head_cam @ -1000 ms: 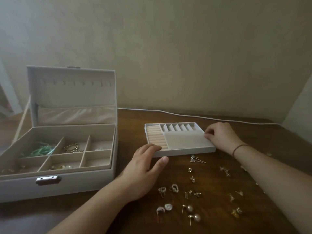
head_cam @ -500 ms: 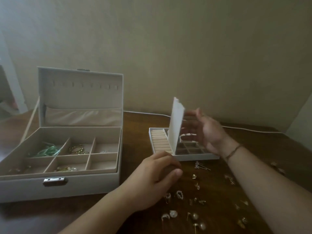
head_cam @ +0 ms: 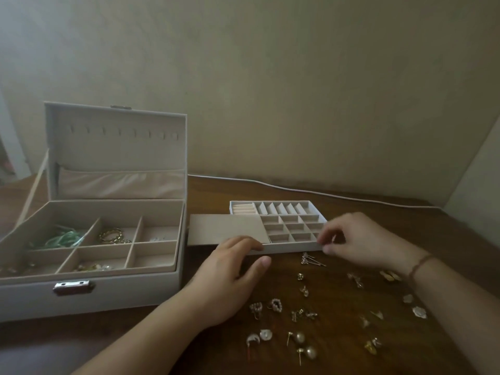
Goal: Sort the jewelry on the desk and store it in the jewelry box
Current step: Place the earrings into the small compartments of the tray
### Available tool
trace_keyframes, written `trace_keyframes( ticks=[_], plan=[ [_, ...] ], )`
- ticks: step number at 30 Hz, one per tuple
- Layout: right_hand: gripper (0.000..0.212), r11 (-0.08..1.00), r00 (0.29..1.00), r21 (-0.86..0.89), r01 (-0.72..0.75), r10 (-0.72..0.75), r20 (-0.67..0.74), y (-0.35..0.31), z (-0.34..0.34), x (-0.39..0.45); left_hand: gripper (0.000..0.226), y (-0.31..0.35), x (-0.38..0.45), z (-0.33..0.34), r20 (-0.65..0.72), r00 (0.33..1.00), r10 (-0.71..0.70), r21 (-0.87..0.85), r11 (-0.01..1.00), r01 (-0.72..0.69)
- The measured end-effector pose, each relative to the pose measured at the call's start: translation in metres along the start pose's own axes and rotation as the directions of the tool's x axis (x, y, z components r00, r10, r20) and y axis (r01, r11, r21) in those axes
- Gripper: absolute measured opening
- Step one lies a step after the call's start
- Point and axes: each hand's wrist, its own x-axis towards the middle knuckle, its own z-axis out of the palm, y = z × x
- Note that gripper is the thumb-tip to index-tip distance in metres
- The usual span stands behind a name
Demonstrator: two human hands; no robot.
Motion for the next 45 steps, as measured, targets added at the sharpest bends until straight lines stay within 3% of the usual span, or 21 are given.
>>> trace_keyframes(
  ticks=[2,5,11,17,24,32,39,45],
  plan=[
    [0.018,0.988,0.994,-0.15,-0.04,0.054,0.092,0.001,0.01,-0.008,0.049,0.0,0.001,0.0,0.002,1.0,-0.017,0.001,1.0,0.017],
    [0.036,0.983,0.996,-0.17,-0.065,0.075,0.054,-0.007,0.026,-0.011,0.042,-0.002,0.002,0.0,0.005,1.0,-0.024,-0.009,1.0,0.024],
    [0.007,0.983,0.994,-0.148,-0.106,0.102,-0.034,-0.018,0.044,-0.003,0.043,-0.004,0.002,0.0,0.02,1.0,-0.022,-0.002,1.0,0.023],
    [0.007,0.966,1.0,-0.26,-0.013,0.014,0.002,-0.02,0.044,-0.006,0.04,-0.005,0.002,0.001,0.019,1.0,-0.016,-0.003,1.0,0.016],
    [0.009,0.992,0.974,-0.126,-0.026,-0.004,-0.228,-0.034,0.018,0.047,0.039,-0.005,0.003,0.001,0.029,1.0,-0.007,0.0,1.0,0.007],
    [0.009,0.922,0.995,-0.387,-0.027,-0.013,-0.098,-0.057,0.031,0.106,0.039,-0.002,0.002,-0.002,0.047,0.999,0.003,-0.002,1.0,-0.003],
    [0.006,0.964,0.993,-0.266,0.027,-0.057,-0.106,-0.054,0.032,0.115,0.041,-0.003,0.003,-0.002,0.058,0.998,0.012,0.012,1.0,-0.013],
    [0.019,0.987,0.983,-0.114,0.114,-0.128,-0.131,-0.052,0.027,0.101,0.042,-0.005,0.003,-0.003,0.059,0.998,0.02,0.022,1.0,-0.021]
  ],
)
